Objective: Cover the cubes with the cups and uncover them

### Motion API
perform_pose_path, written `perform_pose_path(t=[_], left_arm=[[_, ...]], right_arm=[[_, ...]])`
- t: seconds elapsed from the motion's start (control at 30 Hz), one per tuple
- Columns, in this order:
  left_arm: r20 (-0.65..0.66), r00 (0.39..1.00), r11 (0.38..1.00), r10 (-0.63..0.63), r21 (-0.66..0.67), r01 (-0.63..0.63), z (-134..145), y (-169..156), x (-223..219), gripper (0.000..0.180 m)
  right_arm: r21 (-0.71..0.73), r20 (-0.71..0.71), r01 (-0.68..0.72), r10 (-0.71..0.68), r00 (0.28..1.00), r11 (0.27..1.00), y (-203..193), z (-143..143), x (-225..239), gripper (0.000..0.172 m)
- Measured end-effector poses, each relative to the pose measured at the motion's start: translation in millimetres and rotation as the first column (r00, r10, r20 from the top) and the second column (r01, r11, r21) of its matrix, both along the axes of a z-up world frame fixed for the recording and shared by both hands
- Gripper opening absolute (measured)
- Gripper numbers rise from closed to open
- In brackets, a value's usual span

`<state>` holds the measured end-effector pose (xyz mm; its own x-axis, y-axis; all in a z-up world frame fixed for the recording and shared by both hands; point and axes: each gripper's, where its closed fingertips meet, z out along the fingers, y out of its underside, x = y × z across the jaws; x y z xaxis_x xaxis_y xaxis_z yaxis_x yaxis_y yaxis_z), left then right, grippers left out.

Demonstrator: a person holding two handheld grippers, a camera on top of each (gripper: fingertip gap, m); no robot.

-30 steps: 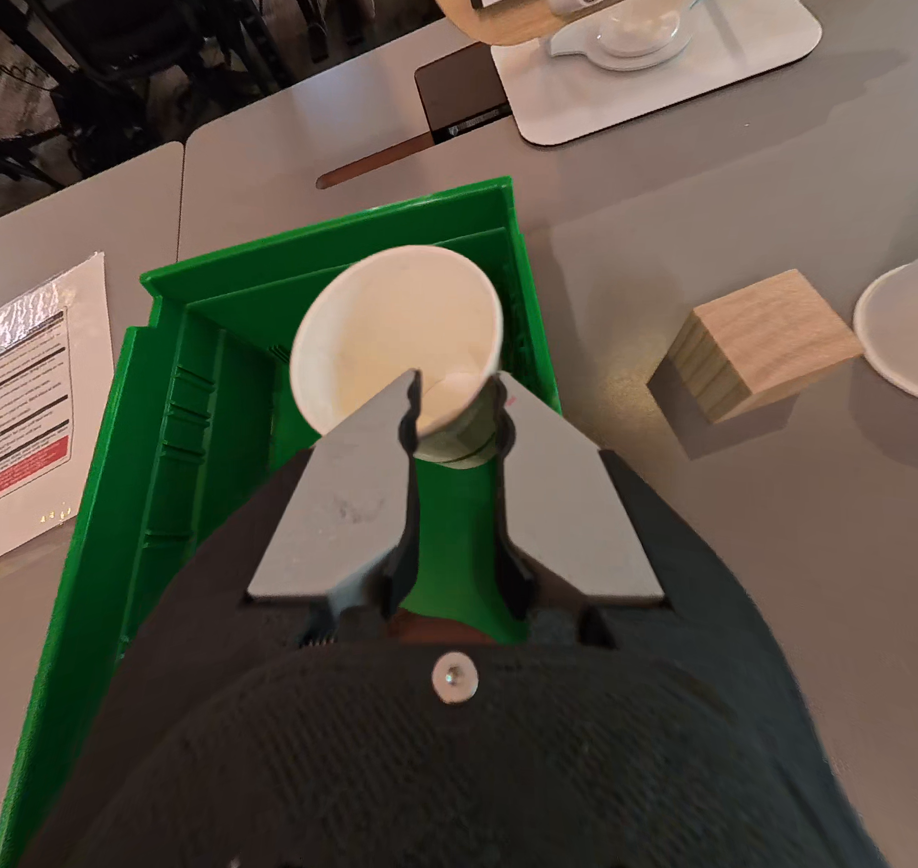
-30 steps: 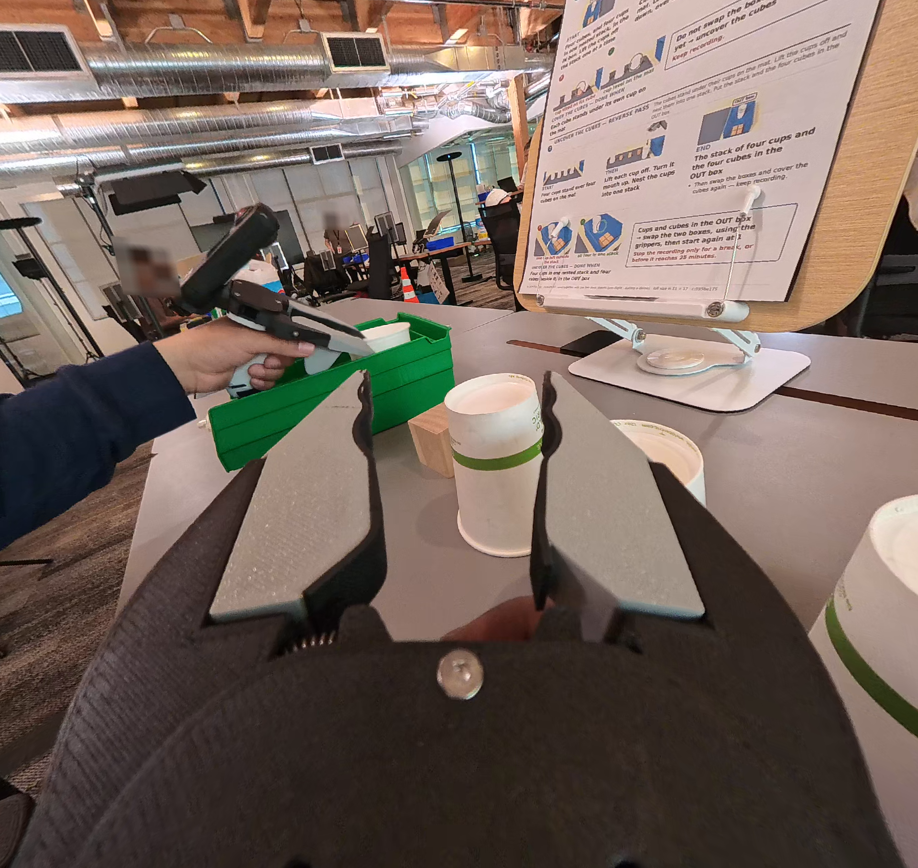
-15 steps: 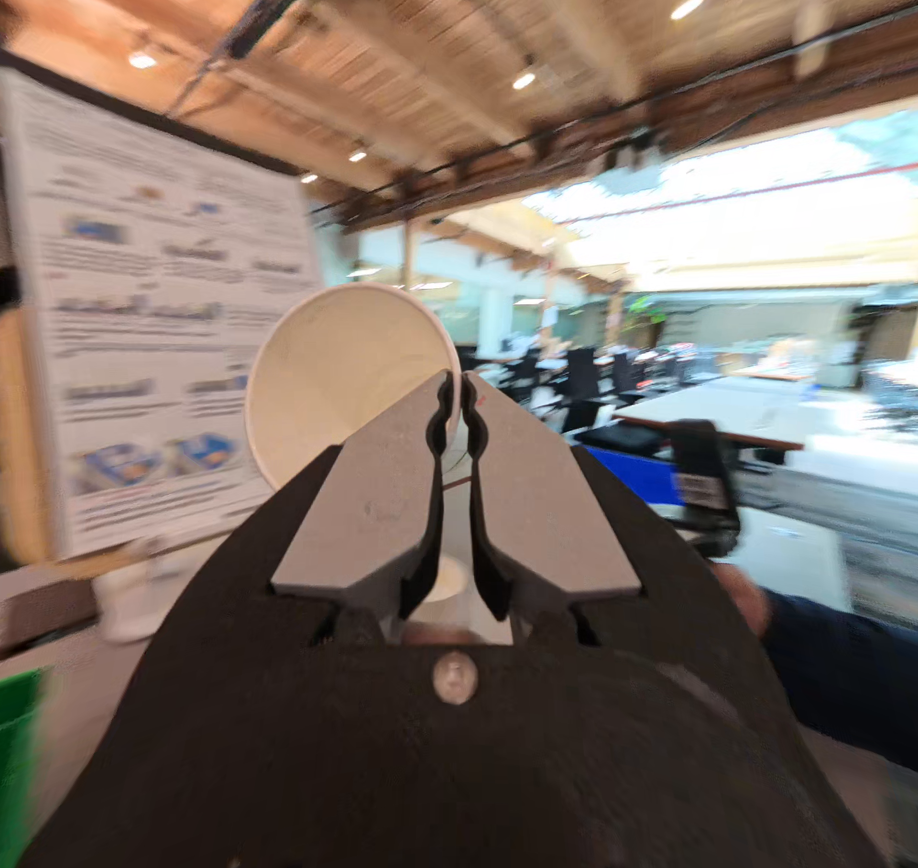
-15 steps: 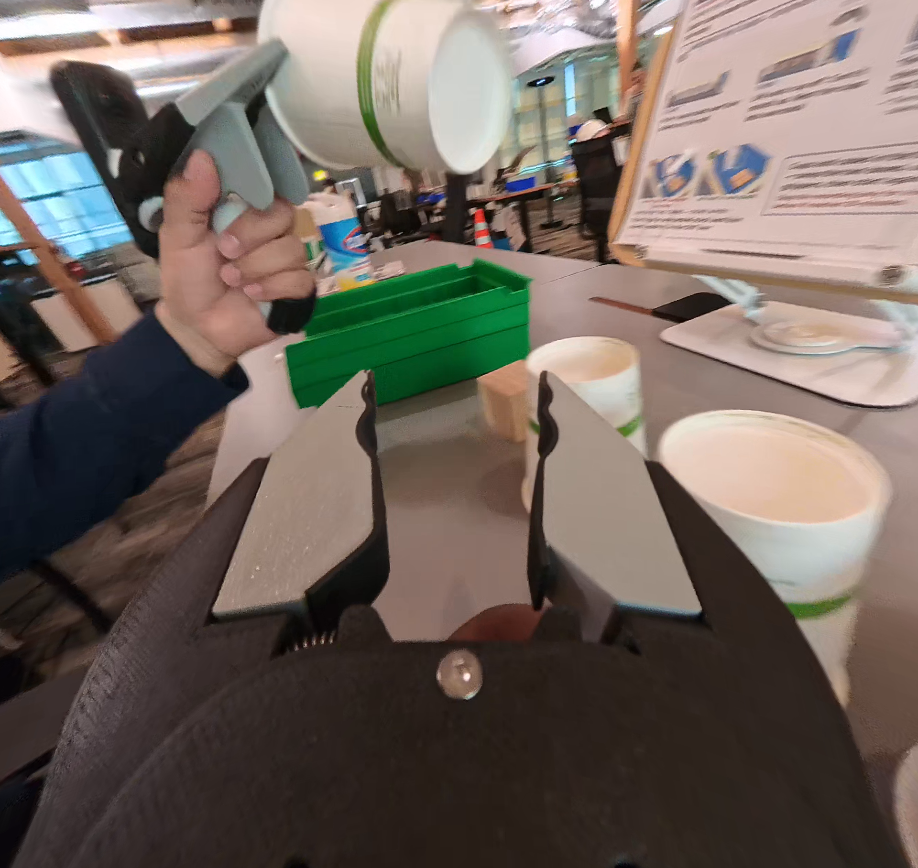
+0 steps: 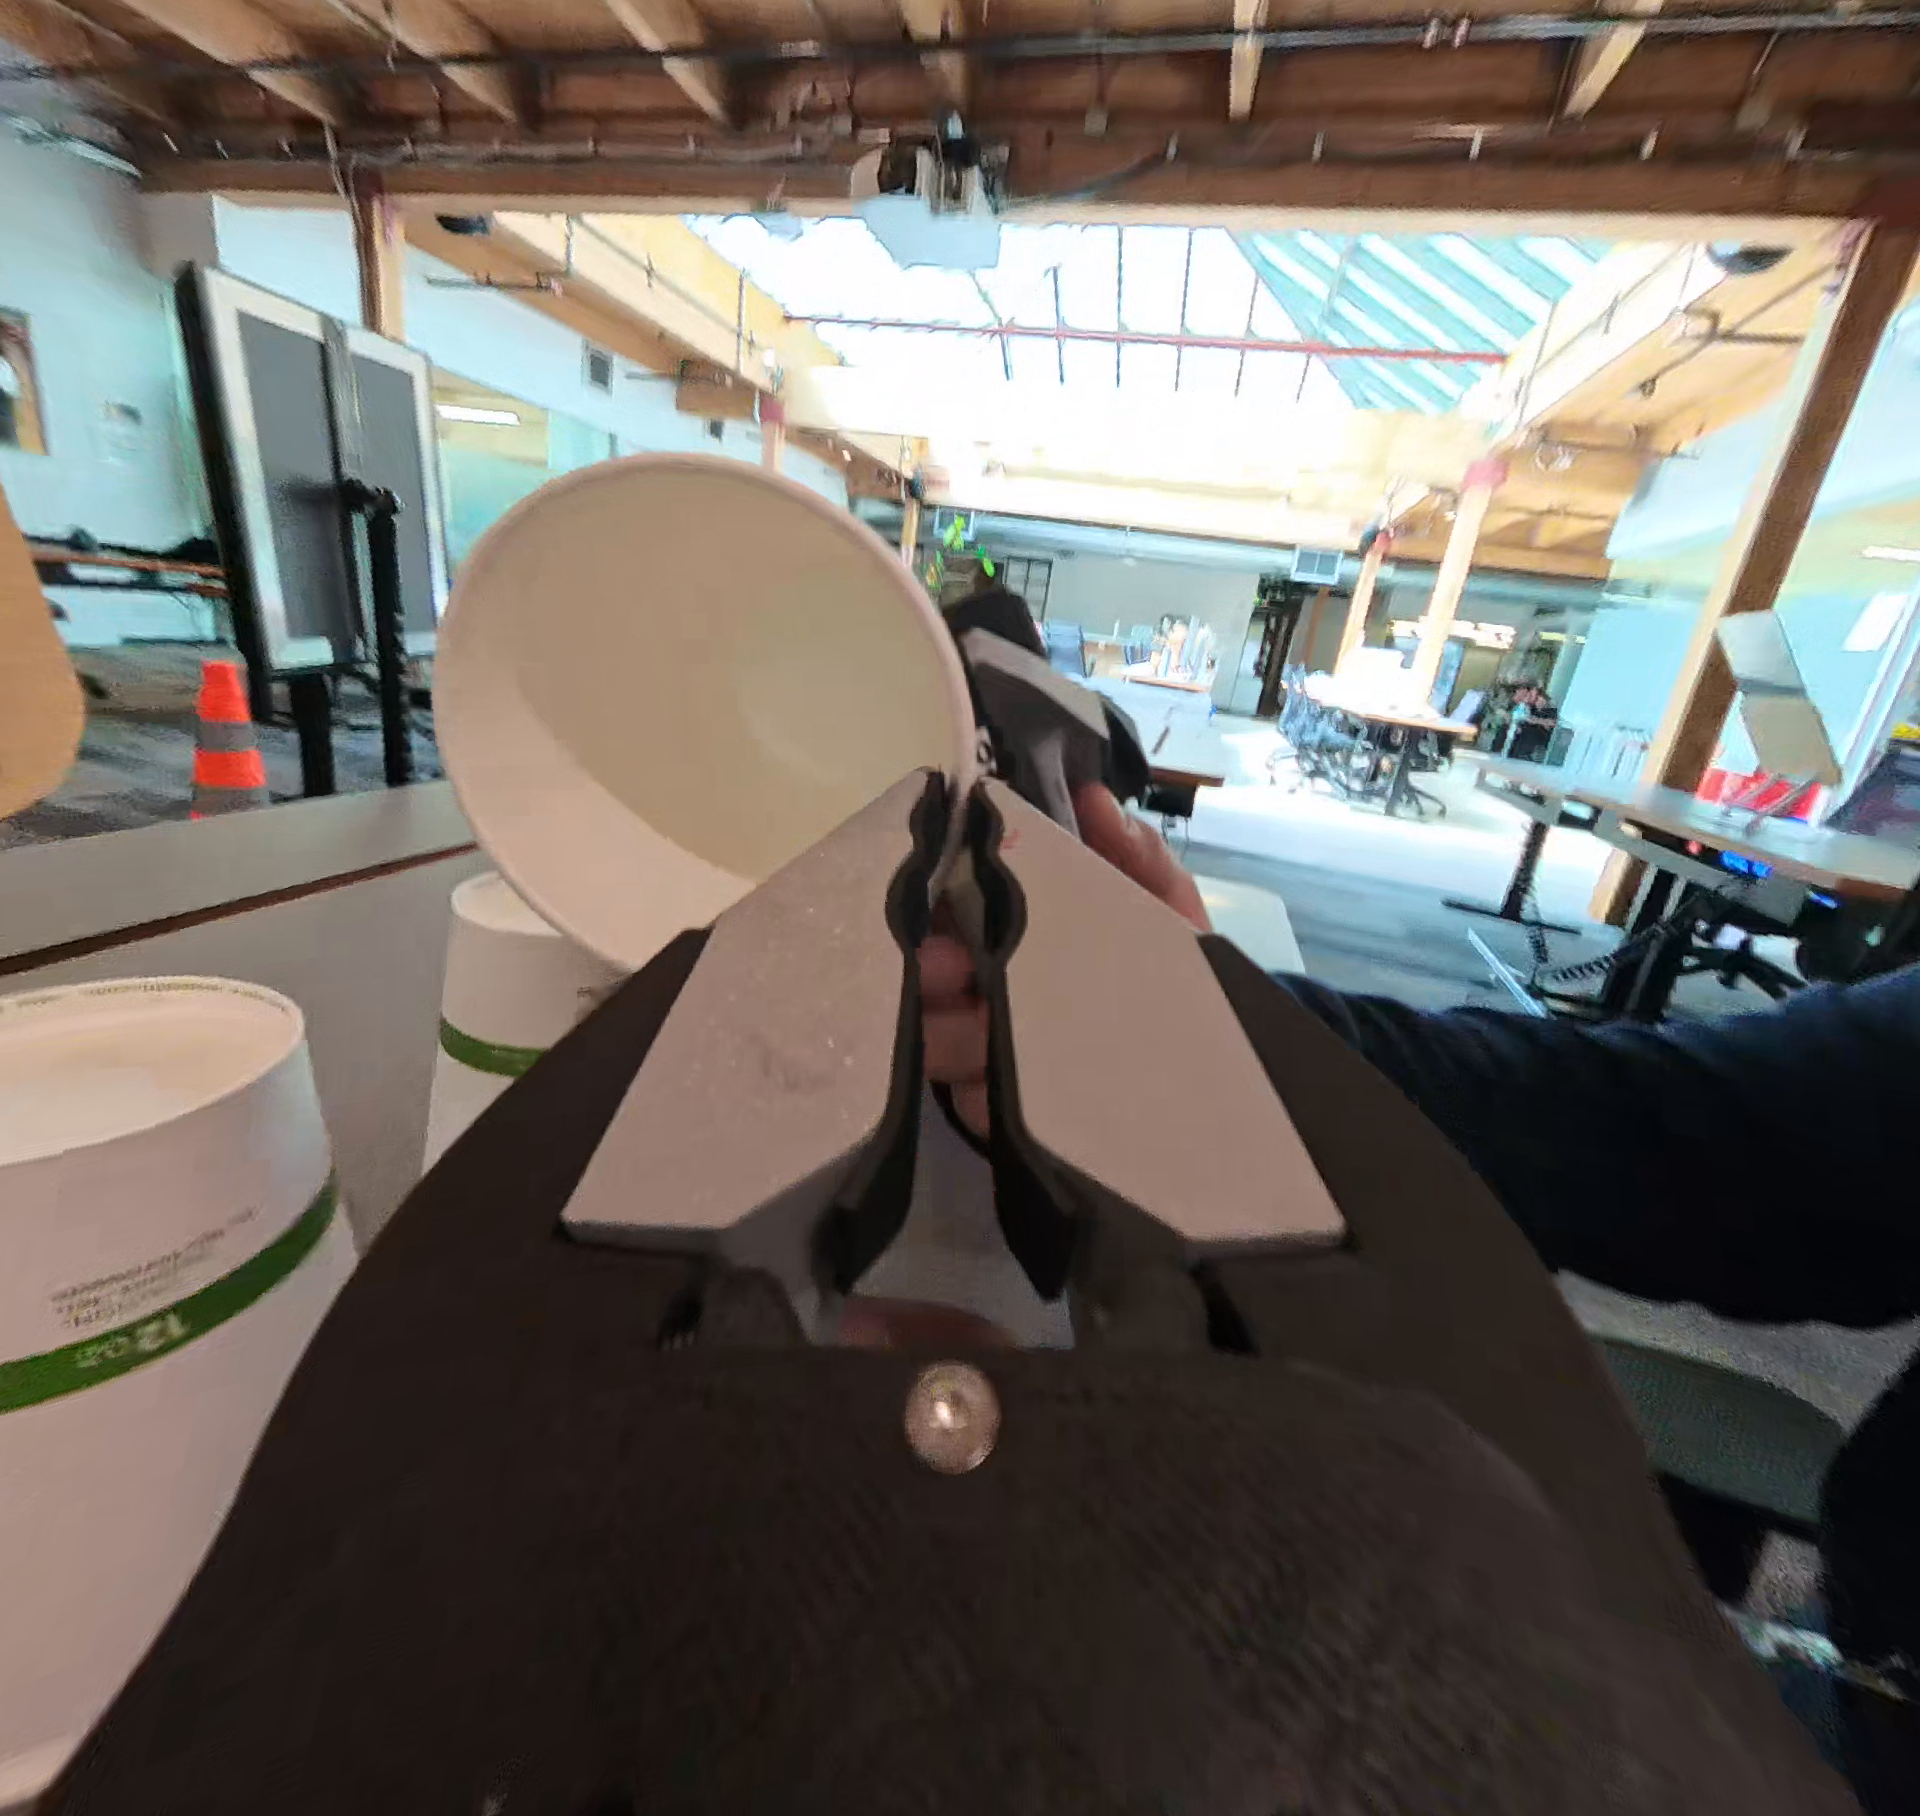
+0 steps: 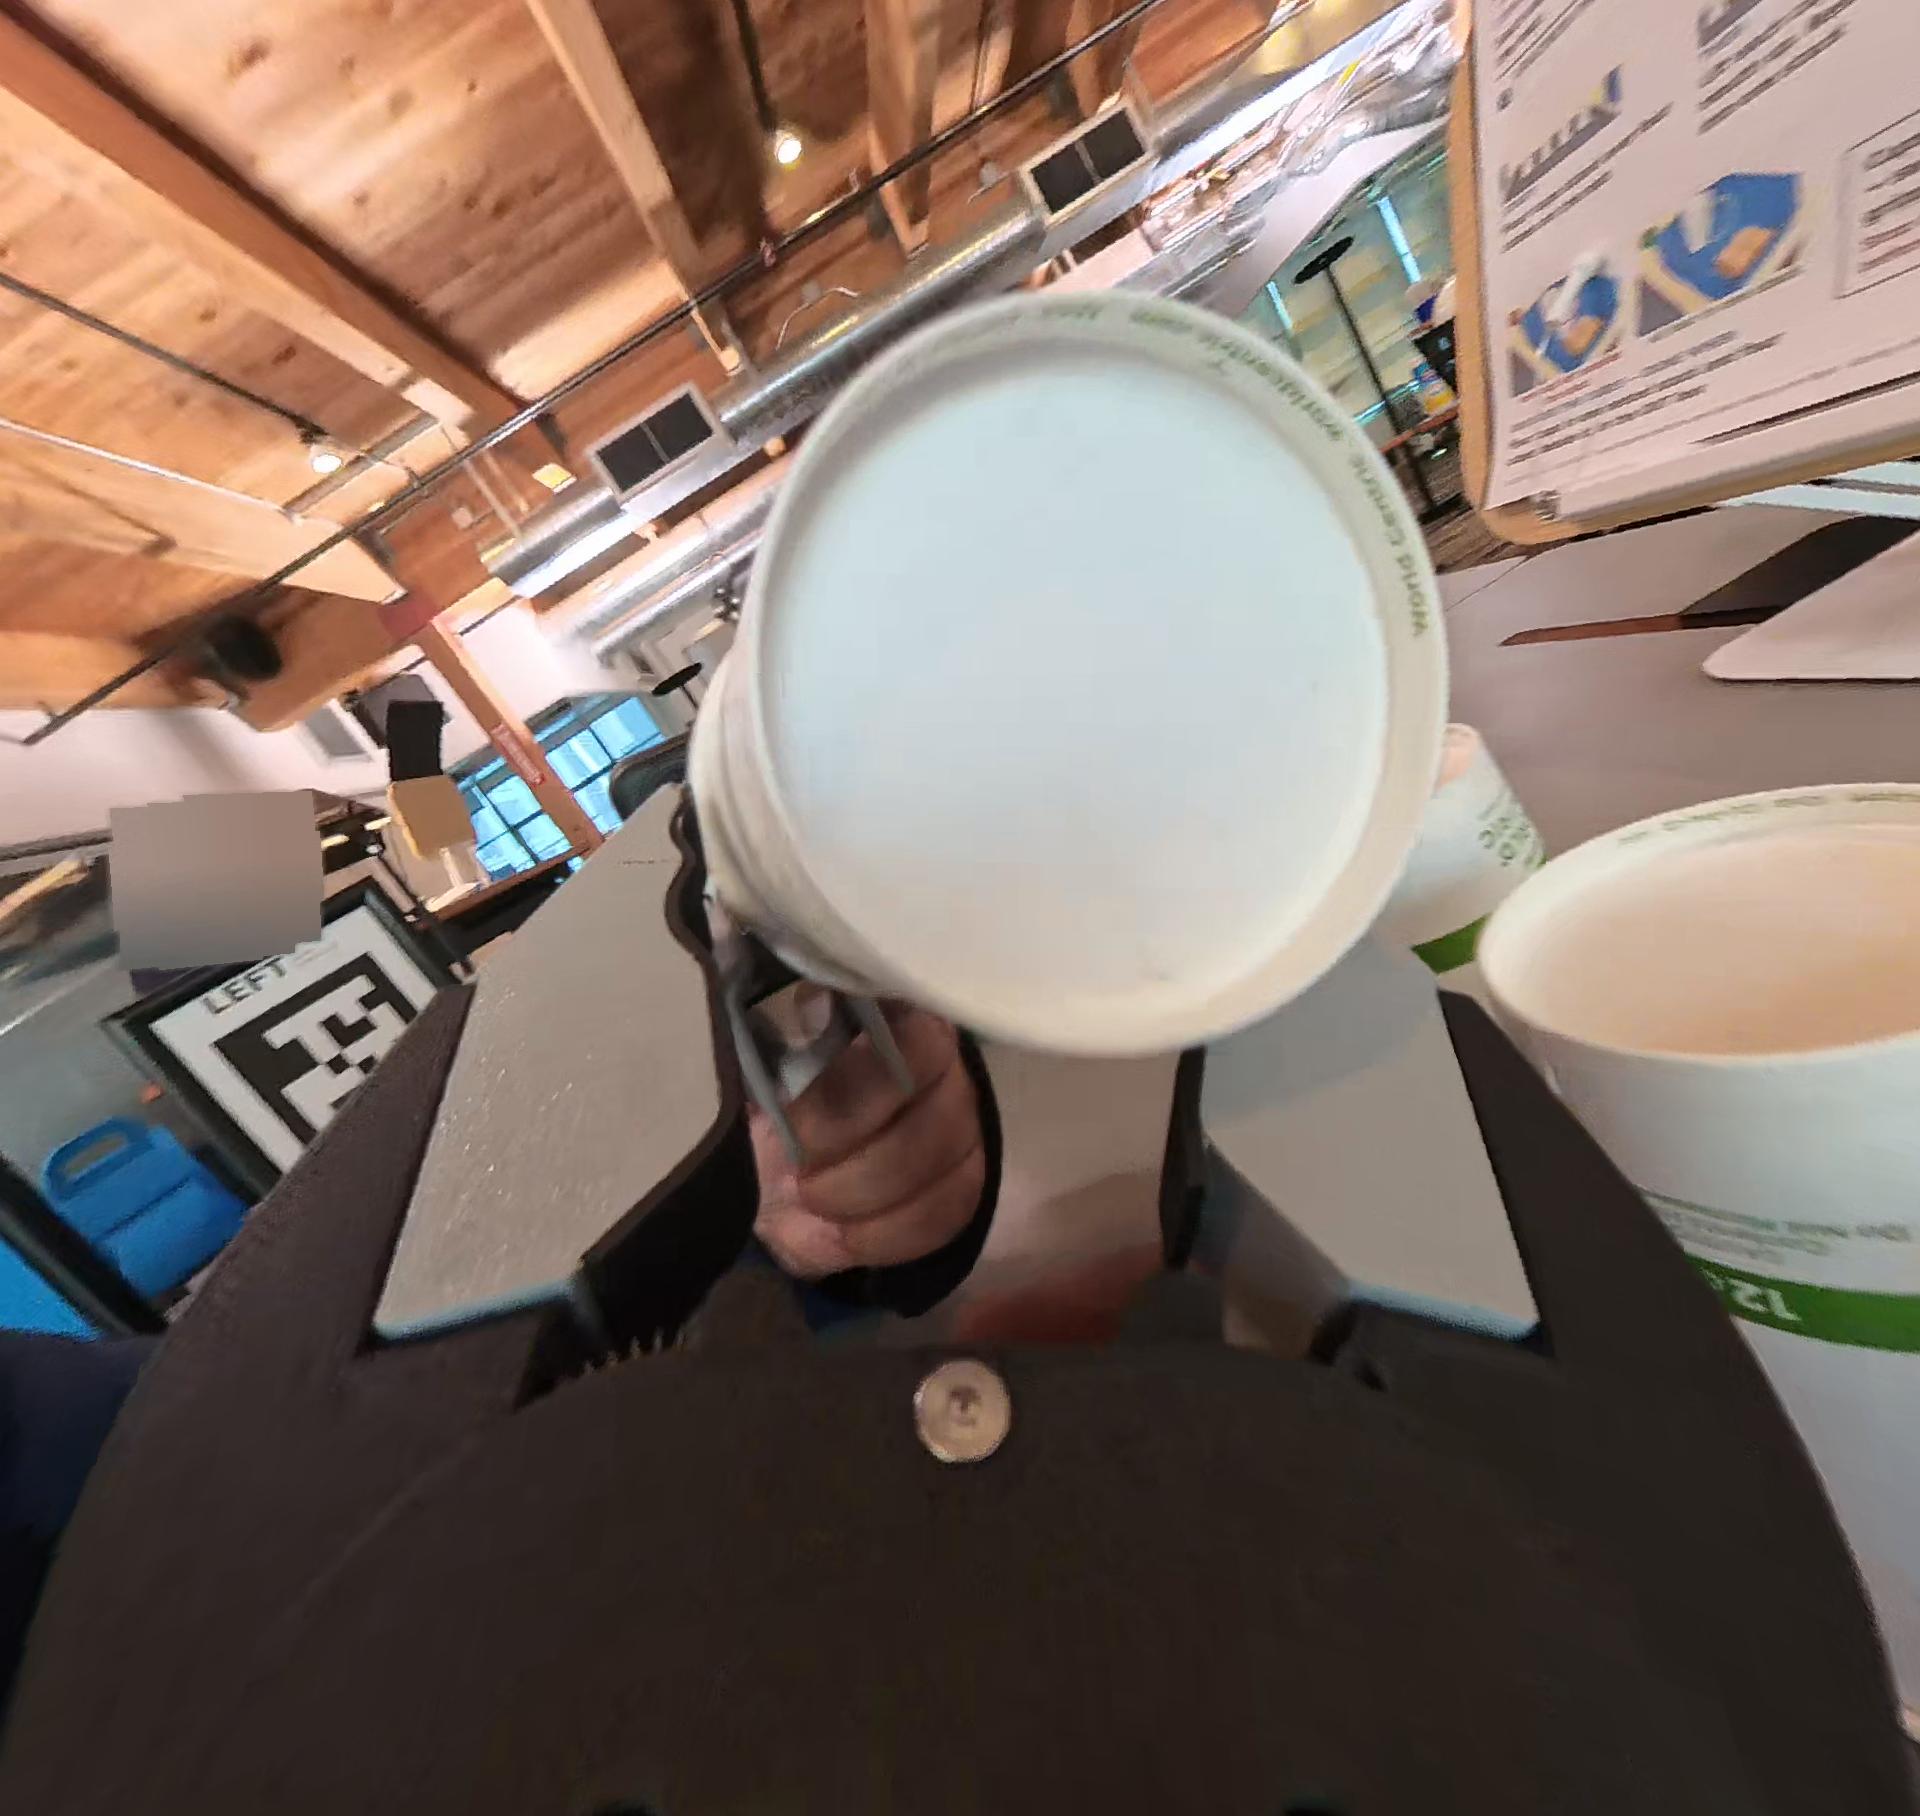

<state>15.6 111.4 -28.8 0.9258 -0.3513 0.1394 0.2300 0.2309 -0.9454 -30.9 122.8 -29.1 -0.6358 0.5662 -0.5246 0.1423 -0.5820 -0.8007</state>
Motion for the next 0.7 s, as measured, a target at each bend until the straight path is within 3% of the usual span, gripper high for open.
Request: perform_pose_path(t=[0.37,0.5,0.7], left_arm=[[-0.007,1.000,0.965,0.024,-0.259,-0.025,-47.7,15.3,-7.2,0.001],[-0.120,0.991,0.948,0.055,-0.306,-0.089,-60.3,20.2,-4.0,0.000],[-0.117,0.991,0.933,0.065,-0.345,-0.102,-66.9,20.8,-8.9,0.001]], right_arm=[[0.041,0.001,0.121,-0.121,0.993,0.992,16.8,-4.3,-6.7,0.097],[0.068,0.010,0.138,-0.139,0.990,0.988,19.0,-8.4,-8.6,0.091],[0.121,0.019,0.163,-0.166,0.986,0.979,18.5,-14.1,-12.1,0.092]])
